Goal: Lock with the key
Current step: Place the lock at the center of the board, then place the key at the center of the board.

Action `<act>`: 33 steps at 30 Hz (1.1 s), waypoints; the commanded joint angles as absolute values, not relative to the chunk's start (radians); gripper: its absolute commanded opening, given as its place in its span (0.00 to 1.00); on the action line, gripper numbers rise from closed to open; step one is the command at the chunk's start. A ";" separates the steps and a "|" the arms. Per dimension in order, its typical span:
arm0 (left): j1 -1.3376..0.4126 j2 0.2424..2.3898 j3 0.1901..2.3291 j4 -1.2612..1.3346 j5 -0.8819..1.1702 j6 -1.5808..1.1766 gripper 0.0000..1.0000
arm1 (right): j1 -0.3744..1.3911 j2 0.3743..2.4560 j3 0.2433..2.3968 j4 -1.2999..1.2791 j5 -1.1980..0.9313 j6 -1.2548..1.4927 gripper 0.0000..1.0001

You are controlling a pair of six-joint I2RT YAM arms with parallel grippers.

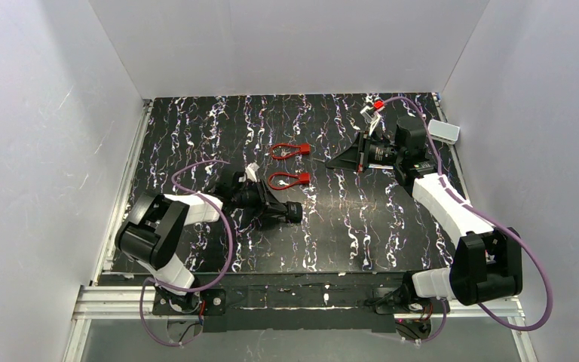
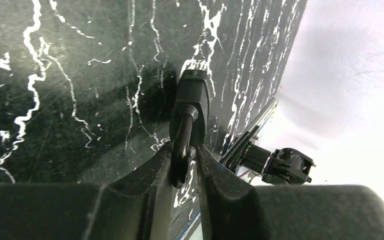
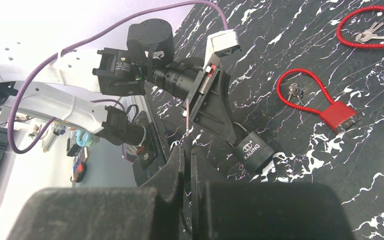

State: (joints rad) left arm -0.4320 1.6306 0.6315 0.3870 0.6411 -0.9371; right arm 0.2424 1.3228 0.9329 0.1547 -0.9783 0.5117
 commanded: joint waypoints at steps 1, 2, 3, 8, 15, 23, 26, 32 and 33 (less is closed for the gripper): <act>-0.439 1.601 0.656 0.314 0.585 -0.898 0.28 | 0.242 1.314 0.937 0.160 -0.991 0.493 0.01; -0.439 1.588 0.659 0.295 0.576 -0.889 0.34 | 0.242 1.316 0.937 0.160 -0.991 0.495 0.01; -0.439 1.575 0.662 0.275 0.568 -0.877 0.42 | 0.242 1.315 0.935 0.162 -0.991 0.497 0.01; -0.439 1.519 0.753 0.017 0.496 -0.713 0.64 | 0.245 1.309 0.920 0.176 -0.990 0.506 0.01; -0.428 1.364 0.802 -0.207 0.553 -0.552 0.95 | 0.287 1.314 0.938 0.073 -0.943 0.419 0.01; -0.139 1.246 0.855 -0.332 0.692 -0.506 0.98 | 0.486 1.392 1.065 -0.212 -0.737 0.156 0.01; -0.041 1.222 0.887 -0.350 0.710 -0.503 0.98 | 0.606 1.461 1.145 -0.332 -0.598 0.054 0.01; 0.180 1.142 0.828 -0.272 0.738 -0.612 0.98 | 0.764 1.641 1.300 -0.497 -0.384 -0.059 0.01; 0.209 1.130 0.811 -0.262 0.747 -0.627 0.98 | 0.782 1.661 1.314 -0.503 -0.366 -0.066 0.01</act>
